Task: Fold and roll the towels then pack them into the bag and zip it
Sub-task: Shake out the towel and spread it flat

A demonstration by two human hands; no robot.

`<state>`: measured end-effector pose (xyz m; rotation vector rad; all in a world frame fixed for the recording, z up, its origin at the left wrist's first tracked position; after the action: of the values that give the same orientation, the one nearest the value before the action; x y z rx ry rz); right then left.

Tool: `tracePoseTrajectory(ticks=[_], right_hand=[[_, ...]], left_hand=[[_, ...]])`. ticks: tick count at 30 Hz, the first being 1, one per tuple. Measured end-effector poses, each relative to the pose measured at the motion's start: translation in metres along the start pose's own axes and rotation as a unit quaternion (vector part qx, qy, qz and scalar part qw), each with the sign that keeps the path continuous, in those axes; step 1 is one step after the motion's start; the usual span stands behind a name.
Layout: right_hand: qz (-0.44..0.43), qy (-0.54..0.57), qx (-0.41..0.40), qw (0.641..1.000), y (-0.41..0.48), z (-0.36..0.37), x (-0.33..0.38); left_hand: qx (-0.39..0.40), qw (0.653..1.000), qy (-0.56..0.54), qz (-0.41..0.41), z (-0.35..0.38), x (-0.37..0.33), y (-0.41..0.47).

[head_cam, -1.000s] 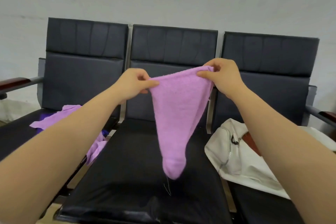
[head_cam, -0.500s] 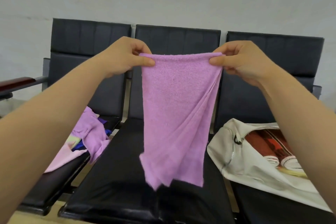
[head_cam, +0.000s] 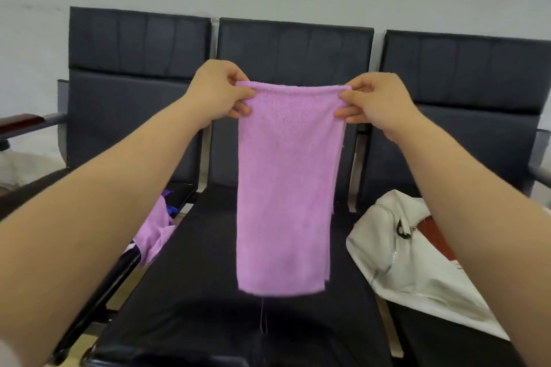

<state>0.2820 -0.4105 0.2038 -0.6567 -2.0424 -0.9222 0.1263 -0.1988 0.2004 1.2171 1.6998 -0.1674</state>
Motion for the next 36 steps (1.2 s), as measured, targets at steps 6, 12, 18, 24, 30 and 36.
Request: tracePoseTrajectory(ticks=[6,12,18,24,30,36], right_hand=[[-0.03,-0.005,-0.014,0.999,-0.014,0.011,-0.024],[-0.012,-0.17,0.158,0.973,-0.105,0.044,-0.103],[0.04,-0.289,0.432,0.853,-0.213,0.095,-0.182],[0.034,-0.283,0.45,0.847,-0.229,0.097,-0.191],[0.061,-0.274,0.435,0.856,-0.234,0.098,-0.195],[0.144,-0.053,0.357,0.921,-0.219,0.086,-0.199]], left_hand=[[0.019,0.996,0.064,0.054,0.005,0.022,-0.012],[0.231,0.957,0.167,0.056,0.046,0.106,-0.098],[0.446,0.844,0.299,0.014,0.108,0.192,-0.21],[0.409,0.831,0.36,0.112,0.115,0.198,-0.249],[0.343,0.892,0.282,0.085,0.107,0.206,-0.25],[0.277,0.957,0.018,-0.089,0.105,0.201,-0.235]])
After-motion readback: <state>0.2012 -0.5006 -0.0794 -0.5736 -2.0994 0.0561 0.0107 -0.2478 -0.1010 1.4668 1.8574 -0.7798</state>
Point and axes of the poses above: each hand's wrist, its own y-axis towards the middle knuckle, its own z-axis out of the palm, x = y × z, the point moved 1 cm from there along y, towards the middle knuckle, and after that the axes turned 6 degrees about x, right-handed, at the moved point
